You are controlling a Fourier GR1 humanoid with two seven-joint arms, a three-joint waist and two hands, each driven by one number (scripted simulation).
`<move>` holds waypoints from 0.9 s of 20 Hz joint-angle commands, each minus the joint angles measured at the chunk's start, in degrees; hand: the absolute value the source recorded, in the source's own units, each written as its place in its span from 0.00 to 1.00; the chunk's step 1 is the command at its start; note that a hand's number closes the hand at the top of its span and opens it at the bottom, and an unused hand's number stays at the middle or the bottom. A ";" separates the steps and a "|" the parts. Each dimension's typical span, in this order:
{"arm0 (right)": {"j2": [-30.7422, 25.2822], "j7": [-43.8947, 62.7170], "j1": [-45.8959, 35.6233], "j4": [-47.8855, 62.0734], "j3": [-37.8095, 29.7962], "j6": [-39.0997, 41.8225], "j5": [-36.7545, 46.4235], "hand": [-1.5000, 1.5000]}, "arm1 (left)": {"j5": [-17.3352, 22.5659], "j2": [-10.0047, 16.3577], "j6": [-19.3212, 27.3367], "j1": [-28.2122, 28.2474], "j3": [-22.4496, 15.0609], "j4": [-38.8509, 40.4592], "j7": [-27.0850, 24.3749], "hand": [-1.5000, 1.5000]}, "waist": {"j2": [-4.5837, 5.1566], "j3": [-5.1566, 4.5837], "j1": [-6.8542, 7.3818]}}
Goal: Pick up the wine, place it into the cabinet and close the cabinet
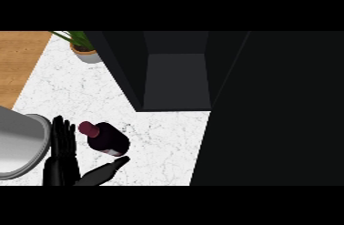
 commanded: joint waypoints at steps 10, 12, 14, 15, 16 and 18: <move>-3.38 7.98 -2.73 -10.58 0.51 -3.05 8.13 0.00 | 8.05 0.27 -5.72 -5.46 9.30 19.50 -13.45 0.00 | 0.04 -0.06 -0.19; -5.84 4.12 1.25 -11.95 -0.81 -1.21 4.40 0.00 | 8.96 -0.90 -6.51 -5.26 7.88 22.71 -17.73 0.00 | 0.13 0.04 -0.10; -3.86 5.80 -0.54 -9.99 1.65 -3.03 7.66 0.00 | 9.92 -0.91 -8.16 -4.70 9.50 23.55 -17.83 0.00 | 0.11 0.03 0.19; -5.19 4.35 1.62 -11.63 3.14 -3.23 8.31 0.00 | 9.57 -0.20 -9.65 -3.67 8.59 23.18 -17.94 0.00 | -0.01 0.03 -0.14; -4.79 4.36 1.78 -10.67 4.08 -4.36 8.88 0.00 | 11.58 -0.91 -10.80 -5.33 10.31 29.12 -21.92 0.00 | 0.00 -0.03 -0.43; -2.98 3.40 -2.60 -5.66 2.66 -4.73 8.58 0.00 | 12.76 -0.90 -14.46 -1.73 9.12 25.94 -22.10 0.00 | 0.08 0.01 0.47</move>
